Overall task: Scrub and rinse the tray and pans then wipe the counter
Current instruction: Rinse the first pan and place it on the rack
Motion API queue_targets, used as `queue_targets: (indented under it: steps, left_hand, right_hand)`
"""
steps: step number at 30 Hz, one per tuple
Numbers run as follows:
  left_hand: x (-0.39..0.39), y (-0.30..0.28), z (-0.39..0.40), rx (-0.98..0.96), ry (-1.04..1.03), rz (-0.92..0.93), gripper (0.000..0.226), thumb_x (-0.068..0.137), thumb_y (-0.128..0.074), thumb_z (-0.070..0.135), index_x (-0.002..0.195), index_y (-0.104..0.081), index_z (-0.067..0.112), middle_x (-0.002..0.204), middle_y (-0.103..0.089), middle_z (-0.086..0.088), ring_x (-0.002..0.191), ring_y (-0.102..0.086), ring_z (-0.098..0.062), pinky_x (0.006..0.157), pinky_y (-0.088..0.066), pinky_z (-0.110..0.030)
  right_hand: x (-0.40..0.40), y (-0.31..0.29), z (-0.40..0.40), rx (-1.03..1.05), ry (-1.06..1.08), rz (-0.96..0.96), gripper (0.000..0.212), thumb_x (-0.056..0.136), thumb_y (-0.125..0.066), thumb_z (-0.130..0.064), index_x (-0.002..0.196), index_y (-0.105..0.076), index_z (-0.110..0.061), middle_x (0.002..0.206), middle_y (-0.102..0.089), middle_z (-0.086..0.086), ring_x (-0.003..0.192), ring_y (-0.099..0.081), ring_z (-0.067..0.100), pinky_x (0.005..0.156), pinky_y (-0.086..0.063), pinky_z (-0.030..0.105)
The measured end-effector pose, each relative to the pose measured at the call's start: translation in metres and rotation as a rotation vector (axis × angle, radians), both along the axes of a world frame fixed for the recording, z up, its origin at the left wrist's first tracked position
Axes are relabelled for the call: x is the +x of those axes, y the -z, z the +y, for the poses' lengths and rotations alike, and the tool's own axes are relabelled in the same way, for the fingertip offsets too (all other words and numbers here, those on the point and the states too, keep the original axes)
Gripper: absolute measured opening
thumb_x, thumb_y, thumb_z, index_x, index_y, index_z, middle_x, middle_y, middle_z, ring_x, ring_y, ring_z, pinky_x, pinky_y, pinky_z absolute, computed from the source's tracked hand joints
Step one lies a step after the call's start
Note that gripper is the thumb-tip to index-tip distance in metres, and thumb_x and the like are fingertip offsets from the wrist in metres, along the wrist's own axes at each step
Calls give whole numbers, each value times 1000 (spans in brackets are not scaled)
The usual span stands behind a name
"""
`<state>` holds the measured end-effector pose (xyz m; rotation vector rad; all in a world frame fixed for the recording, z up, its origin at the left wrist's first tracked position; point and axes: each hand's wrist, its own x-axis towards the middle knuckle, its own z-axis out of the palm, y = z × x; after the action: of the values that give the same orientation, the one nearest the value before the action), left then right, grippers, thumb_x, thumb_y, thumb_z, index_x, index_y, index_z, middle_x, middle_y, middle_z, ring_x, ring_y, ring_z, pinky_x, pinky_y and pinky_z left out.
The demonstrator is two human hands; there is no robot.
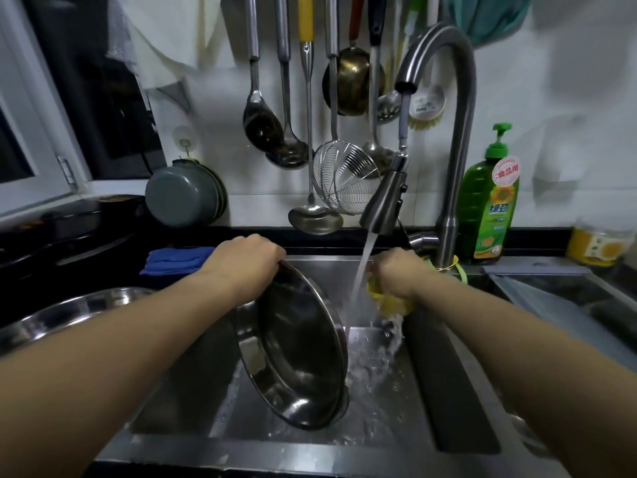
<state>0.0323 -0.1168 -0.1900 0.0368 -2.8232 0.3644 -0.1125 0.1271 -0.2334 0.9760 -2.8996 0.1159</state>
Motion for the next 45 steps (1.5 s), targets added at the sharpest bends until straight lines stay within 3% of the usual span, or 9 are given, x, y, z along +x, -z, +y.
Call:
queue_targets:
  steps: [9,14,16,20,22,24,27,34,45]
  left_hand:
    - [-14,-4,4,-165,62,-25,20,102,-49,28,116,-64,28,110,-62,0,96,-63,-30,69,-40,-37]
    - [-2,-10,11,-261,140,-10,20,104,-46,24,123,-49,28,102,-60,1,77,-56,-27,63,-38,-38]
    - [5,-15,17,-265,180,-38,22,103,-45,23,122,-53,29,105,-57,2,73,-49,-24,63,-37,-36]
    - [19,-27,29,-330,237,-76,24,102,-47,25,122,-59,28,110,-53,1,78,-59,-27,61,-39,-36]
    - [29,-35,38,-373,239,-92,24,102,-47,26,122,-61,26,108,-50,2,85,-62,-25,61,-40,-35]
    - [39,-44,47,-398,237,-97,24,102,-48,27,121,-63,26,102,-43,4,87,-61,-22,61,-40,-35]
    - [58,-56,61,-472,231,-110,21,102,-49,26,117,-64,23,98,-37,4,92,-60,-21,61,-40,-35]
    - [94,-63,118,-630,521,148,17,66,-75,3,80,-68,9,77,-57,-8,60,-58,-28,40,-30,-30]
    - [33,-84,273,-639,850,441,13,75,-55,-2,71,-58,10,74,-51,-7,50,-51,-22,40,-35,-26]
  right_hand:
    - [-76,-16,27,703,66,390,47,102,-42,-48,149,-39,-41,160,-34,7,151,-16,36,118,-14,59]
    - [-48,-20,36,13,36,243,29,99,-53,-32,120,-63,-15,118,-55,9,115,-51,29,97,-45,41]
    - [-28,-17,54,-297,90,228,7,91,-61,-15,96,-55,-14,102,-47,6,94,-49,26,78,-42,36]
    - [22,-16,72,-544,144,223,31,79,-56,1,62,-42,-20,68,-45,-2,69,-50,30,58,-30,32]
    - [45,-15,71,-565,160,202,28,80,-56,0,63,-46,-21,67,-53,-4,72,-56,31,58,-32,32]
    - [66,-13,70,-348,79,-78,23,87,-60,-6,104,-67,-20,116,-66,0,120,-59,31,85,-48,33]
    - [94,-19,84,-52,-39,-460,80,92,-54,3,160,-22,-23,161,-27,0,148,-30,25,112,-29,24]
    - [103,-25,171,-229,135,-98,47,86,-56,2,124,-71,-22,137,-61,4,130,-52,27,107,-42,34]
    - [114,-35,341,-745,648,-42,28,91,-53,-2,92,-75,-18,104,-72,5,100,-62,23,86,-49,32]
